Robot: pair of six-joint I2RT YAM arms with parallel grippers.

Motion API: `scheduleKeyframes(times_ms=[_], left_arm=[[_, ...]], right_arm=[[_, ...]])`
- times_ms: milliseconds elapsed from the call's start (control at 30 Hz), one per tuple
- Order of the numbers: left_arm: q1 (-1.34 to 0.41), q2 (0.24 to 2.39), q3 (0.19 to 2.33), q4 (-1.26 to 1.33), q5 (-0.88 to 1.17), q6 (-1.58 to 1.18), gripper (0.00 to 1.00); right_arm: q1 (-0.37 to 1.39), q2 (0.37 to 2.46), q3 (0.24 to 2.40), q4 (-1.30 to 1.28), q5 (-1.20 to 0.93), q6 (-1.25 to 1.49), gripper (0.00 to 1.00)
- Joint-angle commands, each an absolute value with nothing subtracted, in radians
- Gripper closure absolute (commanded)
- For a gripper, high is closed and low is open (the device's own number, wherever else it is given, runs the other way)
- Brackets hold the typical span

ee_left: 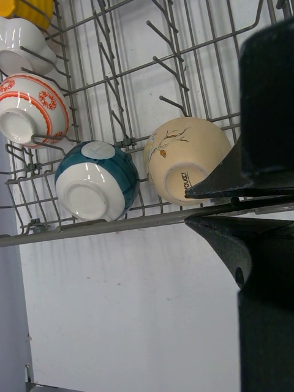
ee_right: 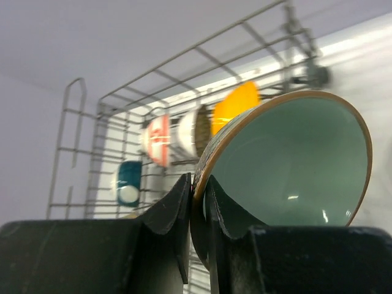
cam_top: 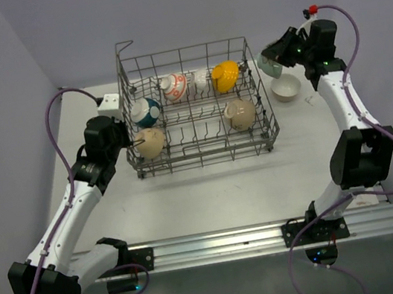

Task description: Unload the bowls from the dish rack

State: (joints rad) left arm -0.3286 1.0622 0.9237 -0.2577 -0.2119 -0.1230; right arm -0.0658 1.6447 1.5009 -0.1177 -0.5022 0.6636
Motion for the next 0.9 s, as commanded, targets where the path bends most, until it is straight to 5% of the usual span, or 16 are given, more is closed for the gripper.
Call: scheduleKeyframes(times_ms=[0,300,633,867], left_arm=[[-0.345,1.045,0.945,-0.270,-0.156,-0.126,0.86],[-0.345,1.049,0.946,-0.268,-0.156,-0.129,0.77],[-0.345,1.042,0.946,-0.267,-0.152,-0.133,0.54],[-0.345,1.045,0.948,-0.268,-0.144,-0.133,0.52]], right_arm=[[-0.110,1.635,1.572,-0.201,-0.373,0.557,1.00],[-0.130,1.732,1.620,-0.333,-0.105,0.400,1.00],[-0.129,1.870,1.660,-0.353,-0.023,0.331,1.00],[-0.126,1.968,1.785,-0.400,-0.029,0.305,1.00]])
